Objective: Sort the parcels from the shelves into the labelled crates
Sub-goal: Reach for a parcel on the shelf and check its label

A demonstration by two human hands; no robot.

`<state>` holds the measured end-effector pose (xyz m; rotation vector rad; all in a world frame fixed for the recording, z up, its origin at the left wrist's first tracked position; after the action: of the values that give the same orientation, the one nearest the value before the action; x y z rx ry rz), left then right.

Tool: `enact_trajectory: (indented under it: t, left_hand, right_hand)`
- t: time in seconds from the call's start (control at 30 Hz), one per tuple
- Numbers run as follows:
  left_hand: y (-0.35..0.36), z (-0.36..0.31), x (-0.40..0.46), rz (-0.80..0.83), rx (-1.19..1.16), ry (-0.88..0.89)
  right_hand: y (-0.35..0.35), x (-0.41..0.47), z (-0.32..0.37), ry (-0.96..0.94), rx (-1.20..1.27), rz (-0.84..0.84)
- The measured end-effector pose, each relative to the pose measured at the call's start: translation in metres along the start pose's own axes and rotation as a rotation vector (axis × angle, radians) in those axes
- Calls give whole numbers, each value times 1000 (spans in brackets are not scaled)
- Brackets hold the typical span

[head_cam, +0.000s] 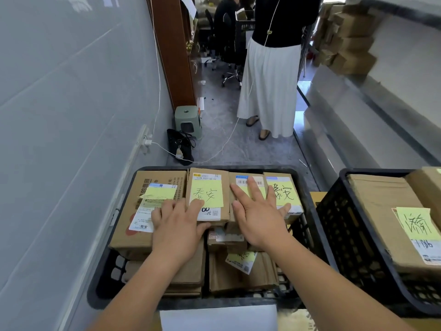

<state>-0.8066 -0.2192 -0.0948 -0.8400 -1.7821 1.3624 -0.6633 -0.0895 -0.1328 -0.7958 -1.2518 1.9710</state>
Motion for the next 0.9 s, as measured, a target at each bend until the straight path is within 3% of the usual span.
enact_trajectory:
  t: [0.3, 0.5, 0.9]
  left_hand:
    - [3, -7, 0, -65, 127, 40]
    - [-6, -5, -6, -56, 76, 28]
    - [-34, -80, -53, 0, -5, 274]
  right_hand:
    - [0, -1, 5, 25, -37, -1]
    - [-12, -8, 9, 41, -169, -29]
    - [-62, -114, -34, 113, -127, -153]
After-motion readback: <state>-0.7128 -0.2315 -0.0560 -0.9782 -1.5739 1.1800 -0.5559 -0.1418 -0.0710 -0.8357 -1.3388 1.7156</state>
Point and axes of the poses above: each hand's wrist, its own x-axis towards the middle knuckle, its own y-axis out of the palm, z = x × y, the point moved 9 cm from there along x, towards the middle knuckle, and after that the axes turned 3 degrees about -z, right-handed, at the moved point
